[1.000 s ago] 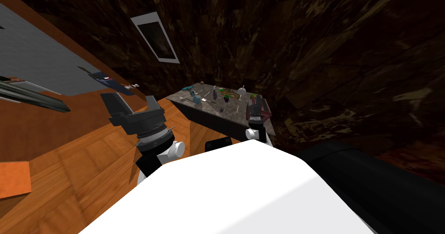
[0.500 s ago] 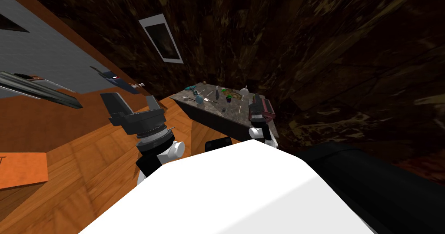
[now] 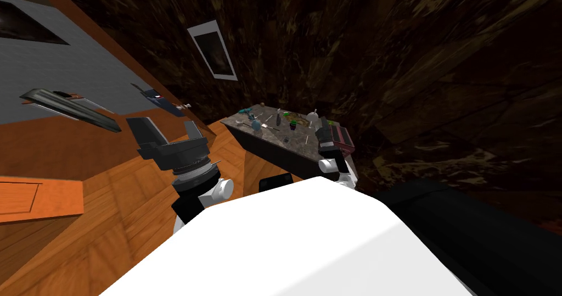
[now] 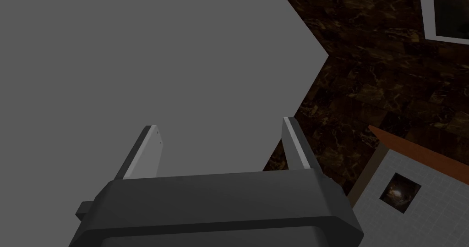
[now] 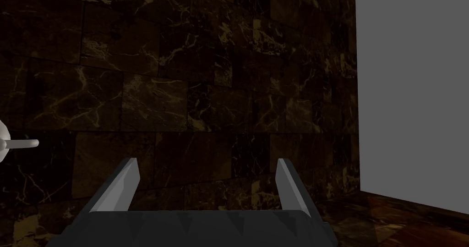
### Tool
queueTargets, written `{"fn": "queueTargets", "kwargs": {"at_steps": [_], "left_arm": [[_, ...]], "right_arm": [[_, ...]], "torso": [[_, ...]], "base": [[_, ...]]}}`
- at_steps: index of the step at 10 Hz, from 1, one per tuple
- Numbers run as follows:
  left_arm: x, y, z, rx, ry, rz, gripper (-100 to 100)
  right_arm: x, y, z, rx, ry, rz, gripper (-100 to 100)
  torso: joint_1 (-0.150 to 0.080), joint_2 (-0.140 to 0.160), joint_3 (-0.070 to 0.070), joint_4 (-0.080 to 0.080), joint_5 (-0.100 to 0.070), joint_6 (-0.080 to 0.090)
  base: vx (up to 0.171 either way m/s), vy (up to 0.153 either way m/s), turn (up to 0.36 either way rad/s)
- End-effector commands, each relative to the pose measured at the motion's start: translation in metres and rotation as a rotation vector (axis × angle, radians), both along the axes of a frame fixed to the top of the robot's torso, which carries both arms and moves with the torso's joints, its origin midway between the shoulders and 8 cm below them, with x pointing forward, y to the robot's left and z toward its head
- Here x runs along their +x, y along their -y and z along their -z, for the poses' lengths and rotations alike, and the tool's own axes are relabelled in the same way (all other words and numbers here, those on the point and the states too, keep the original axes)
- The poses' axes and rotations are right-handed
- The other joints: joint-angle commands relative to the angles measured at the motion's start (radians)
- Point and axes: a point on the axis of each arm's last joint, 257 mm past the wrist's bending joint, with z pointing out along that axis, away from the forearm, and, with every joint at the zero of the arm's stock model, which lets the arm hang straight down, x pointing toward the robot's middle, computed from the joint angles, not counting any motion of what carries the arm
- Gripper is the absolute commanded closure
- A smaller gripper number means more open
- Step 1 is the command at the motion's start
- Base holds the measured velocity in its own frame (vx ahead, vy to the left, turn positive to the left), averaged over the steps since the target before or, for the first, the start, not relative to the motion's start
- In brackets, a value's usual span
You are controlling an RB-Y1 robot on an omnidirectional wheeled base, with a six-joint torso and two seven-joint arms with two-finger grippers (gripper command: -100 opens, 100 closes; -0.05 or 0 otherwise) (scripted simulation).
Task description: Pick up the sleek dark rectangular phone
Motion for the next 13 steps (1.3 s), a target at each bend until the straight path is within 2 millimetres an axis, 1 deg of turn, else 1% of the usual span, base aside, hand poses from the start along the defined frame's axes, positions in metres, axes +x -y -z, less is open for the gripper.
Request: {"fn": "queueTargets", "kwargs": {"at_steps": [1, 5, 13], "left_arm": [[0.000, 0.000, 0.000, 0.000, 0.000, 0.000, 0], [0.000, 0.000, 0.000, 0.000, 0.000, 0.000, 0], [0.000, 0.000, 0.000, 0.000, 0.000, 0.000, 0]], "right_arm": [[0.004, 0.003, 0.003, -0.007, -0.028, 0.000, -100], [0.016, 0.013, 0.007, -0.047, -0.113, -0.011, -100], [0.035, 0.025, 0.034, -0.110, -0.305, -0.029, -100]], "torso": [[0.000, 0.000, 0.000, 0.000, 0.000, 0.000], [-0.001, 0.000, 0.000, 0.000, 0.000, 0.000], [-0.001, 0.000, 0.000, 0.000, 0.000, 0.000]], "base": [[0.010, 0.032, 0.042], [0.013, 0.032, 0.091], [0.019, 0.028, 0.066]]}}
